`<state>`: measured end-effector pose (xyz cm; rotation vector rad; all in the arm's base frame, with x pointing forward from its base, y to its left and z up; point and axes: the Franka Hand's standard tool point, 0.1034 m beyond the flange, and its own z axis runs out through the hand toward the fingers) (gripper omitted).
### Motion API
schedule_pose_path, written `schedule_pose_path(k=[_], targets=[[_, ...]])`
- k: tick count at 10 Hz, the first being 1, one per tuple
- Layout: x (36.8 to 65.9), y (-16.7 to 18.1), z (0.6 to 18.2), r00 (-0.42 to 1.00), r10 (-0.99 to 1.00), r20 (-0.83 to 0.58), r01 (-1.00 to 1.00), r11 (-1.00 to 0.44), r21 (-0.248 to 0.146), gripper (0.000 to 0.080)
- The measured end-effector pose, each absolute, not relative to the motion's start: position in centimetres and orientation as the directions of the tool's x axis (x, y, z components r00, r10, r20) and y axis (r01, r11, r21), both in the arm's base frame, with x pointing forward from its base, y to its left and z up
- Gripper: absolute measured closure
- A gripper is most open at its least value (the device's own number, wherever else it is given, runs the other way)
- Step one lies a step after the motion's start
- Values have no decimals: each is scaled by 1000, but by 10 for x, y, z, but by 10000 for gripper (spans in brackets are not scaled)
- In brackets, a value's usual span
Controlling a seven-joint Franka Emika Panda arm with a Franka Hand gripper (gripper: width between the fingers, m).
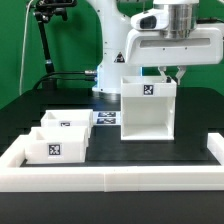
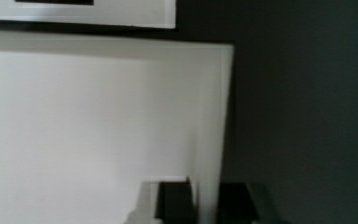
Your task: Assemble drawer
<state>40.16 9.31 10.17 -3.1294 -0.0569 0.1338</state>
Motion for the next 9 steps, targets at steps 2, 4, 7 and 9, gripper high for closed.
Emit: schedule_pose_path(k=[2,4,7,9], targets=[[402,93,102,996,37,-85,36,-999,-11,763],[402,93,102,996,37,-85,36,-999,-11,763],[402,93,102,996,37,-85,36,-999,-11,763],[405,91,103,995,56,-81,55,-998,-11,762]])
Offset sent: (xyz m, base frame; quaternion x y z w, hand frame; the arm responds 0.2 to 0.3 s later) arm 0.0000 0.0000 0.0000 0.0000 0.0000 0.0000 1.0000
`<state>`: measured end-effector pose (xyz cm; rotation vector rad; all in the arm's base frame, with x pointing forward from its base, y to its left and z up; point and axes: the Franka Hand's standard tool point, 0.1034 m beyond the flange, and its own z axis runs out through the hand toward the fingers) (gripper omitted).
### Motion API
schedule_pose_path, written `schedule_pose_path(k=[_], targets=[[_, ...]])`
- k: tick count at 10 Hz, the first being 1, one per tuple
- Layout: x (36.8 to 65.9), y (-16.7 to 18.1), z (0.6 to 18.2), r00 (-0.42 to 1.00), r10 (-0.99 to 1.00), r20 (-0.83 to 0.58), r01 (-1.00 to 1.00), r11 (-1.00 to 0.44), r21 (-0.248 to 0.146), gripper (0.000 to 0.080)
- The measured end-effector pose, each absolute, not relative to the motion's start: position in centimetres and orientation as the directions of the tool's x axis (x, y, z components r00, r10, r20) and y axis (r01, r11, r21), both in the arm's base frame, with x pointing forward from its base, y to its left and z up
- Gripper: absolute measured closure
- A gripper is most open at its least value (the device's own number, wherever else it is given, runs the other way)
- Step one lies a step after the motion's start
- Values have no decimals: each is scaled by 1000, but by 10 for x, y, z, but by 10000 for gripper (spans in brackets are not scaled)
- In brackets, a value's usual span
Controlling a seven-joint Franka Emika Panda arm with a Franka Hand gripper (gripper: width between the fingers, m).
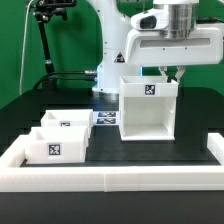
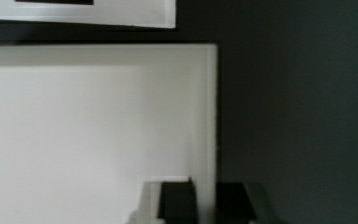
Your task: Assemble drawer
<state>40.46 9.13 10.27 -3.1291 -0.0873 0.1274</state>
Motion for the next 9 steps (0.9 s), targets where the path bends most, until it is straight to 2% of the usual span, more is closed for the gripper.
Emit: schedule_pose_path(k=[3,6,8,9], targets=[[442,85,108,991,123,-42,122,-992,-25,762],[438,85,106,990,136,-48,135,-991,-26,762],[439,84,104,957,286,-49,285,-958,-34,762],[453,80,106,946,320,-60,318,-947,-40,762]])
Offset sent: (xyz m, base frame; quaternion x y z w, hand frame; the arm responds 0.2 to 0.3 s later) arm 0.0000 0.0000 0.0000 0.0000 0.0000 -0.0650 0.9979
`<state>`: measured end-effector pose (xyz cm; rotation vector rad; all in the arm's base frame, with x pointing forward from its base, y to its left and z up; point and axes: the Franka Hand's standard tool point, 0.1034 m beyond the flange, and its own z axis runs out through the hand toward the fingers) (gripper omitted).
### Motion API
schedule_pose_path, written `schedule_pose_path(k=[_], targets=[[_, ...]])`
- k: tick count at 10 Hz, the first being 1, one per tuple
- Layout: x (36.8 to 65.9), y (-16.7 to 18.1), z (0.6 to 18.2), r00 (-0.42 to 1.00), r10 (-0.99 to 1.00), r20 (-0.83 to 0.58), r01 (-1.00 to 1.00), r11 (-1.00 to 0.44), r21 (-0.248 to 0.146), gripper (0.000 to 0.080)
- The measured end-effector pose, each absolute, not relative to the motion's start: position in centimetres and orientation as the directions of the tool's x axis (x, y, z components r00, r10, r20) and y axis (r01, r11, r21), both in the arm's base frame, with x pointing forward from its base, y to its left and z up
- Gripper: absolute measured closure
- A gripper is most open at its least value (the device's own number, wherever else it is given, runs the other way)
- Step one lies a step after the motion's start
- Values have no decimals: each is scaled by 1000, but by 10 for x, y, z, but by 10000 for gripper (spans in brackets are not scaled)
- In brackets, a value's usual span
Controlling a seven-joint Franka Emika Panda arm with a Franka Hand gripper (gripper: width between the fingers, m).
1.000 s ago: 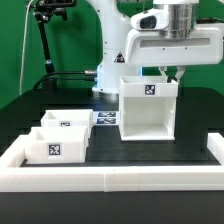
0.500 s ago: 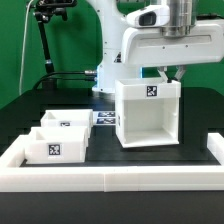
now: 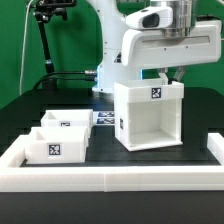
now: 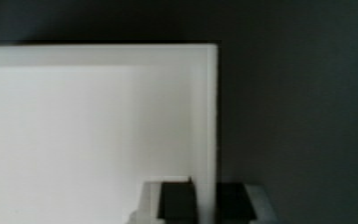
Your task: Assemble drawer
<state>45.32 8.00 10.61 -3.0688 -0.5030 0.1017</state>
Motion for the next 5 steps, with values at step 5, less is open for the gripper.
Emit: schedule_pose_path(k=[5], targets=[[495,65,108,879,475,-48,473,-880,-57,762]])
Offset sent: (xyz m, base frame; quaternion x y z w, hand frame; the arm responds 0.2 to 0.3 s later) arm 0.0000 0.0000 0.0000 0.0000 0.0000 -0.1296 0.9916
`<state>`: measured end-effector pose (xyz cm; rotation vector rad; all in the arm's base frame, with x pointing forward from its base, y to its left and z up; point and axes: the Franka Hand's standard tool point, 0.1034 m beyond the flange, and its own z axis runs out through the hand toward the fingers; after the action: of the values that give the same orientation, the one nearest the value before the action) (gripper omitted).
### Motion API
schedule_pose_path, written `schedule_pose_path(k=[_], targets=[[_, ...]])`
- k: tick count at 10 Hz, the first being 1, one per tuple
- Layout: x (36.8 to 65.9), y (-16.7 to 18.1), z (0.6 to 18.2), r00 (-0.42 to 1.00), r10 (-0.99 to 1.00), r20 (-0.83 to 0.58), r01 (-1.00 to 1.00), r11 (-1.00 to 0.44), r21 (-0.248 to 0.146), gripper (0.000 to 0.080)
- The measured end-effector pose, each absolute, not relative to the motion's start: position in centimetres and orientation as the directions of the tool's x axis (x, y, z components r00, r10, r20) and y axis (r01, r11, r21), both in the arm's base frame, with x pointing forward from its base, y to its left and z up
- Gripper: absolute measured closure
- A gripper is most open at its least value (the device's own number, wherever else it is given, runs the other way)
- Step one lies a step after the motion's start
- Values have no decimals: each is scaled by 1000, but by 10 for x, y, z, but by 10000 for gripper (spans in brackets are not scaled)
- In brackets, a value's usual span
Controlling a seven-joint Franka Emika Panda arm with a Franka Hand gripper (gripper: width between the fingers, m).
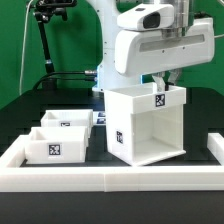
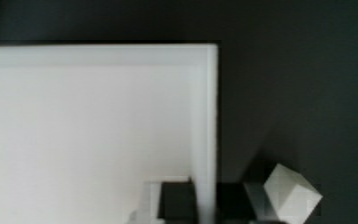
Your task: Assemble drawer
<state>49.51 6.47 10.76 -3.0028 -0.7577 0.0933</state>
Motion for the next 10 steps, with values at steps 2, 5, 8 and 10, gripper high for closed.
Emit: schedule_pose_path(k=[2,5,8,10], targets=[[495,65,107,894,445,-50,442,-895,-55,762],[494,66,106,955,290,-60,287,-957,-48,762],[518,62,106,993,-101,-65,-105,-993,-48,762],[521,60,106,968,-239,-70,-243,-969,-47,762]])
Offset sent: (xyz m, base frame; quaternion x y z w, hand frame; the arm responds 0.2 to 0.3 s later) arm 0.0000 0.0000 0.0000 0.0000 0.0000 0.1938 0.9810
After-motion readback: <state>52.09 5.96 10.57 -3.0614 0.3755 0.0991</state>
